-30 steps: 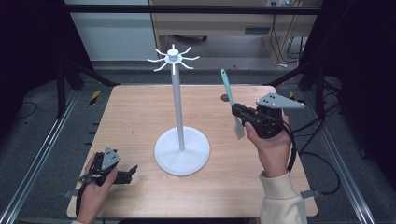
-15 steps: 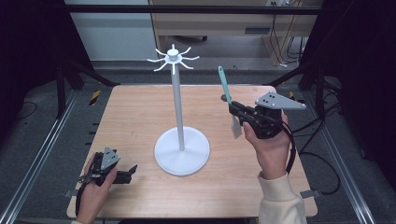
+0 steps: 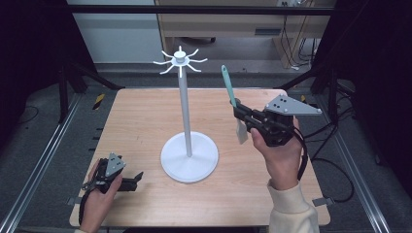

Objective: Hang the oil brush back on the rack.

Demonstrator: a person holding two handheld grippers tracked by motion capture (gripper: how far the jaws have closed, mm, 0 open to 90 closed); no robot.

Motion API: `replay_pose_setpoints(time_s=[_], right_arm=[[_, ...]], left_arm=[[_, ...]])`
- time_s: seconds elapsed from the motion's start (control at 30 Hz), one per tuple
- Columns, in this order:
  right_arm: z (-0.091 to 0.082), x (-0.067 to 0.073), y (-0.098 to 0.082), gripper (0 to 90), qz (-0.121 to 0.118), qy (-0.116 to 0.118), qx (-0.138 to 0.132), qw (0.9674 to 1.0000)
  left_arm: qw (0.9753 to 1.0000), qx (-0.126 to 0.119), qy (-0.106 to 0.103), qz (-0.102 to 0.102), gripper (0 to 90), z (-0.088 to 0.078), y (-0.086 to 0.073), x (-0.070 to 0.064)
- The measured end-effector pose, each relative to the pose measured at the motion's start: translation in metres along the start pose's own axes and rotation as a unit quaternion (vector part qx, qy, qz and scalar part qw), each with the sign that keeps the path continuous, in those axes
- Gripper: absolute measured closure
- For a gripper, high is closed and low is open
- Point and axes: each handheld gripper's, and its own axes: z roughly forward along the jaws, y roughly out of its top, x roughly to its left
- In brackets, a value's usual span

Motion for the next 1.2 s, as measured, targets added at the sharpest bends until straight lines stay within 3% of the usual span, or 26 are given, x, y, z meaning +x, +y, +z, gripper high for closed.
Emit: replay_pose_setpoints(time_s=[0.07,0.63,1.2], right_arm=[[0.0,0.007,0.003,82.7,-0.007,0.008,-0.005,0.9999],[0.005,0.02,0.013,82.7,-0.023,0.039,-0.01,0.9989],[0.012,0.025,0.017,82.6,-0.037,0.046,0.001,0.9983]], left_arm=[[1.0,0.0,-0.001,0.0,2.5,0.0,0.0,0.0],[1.0,0.002,0.002,-0.001,2.5,0.001,-0.001,0.001],[1.0,0.002,0.002,-0.001,2.5,0.0,-0.001,0.001]])
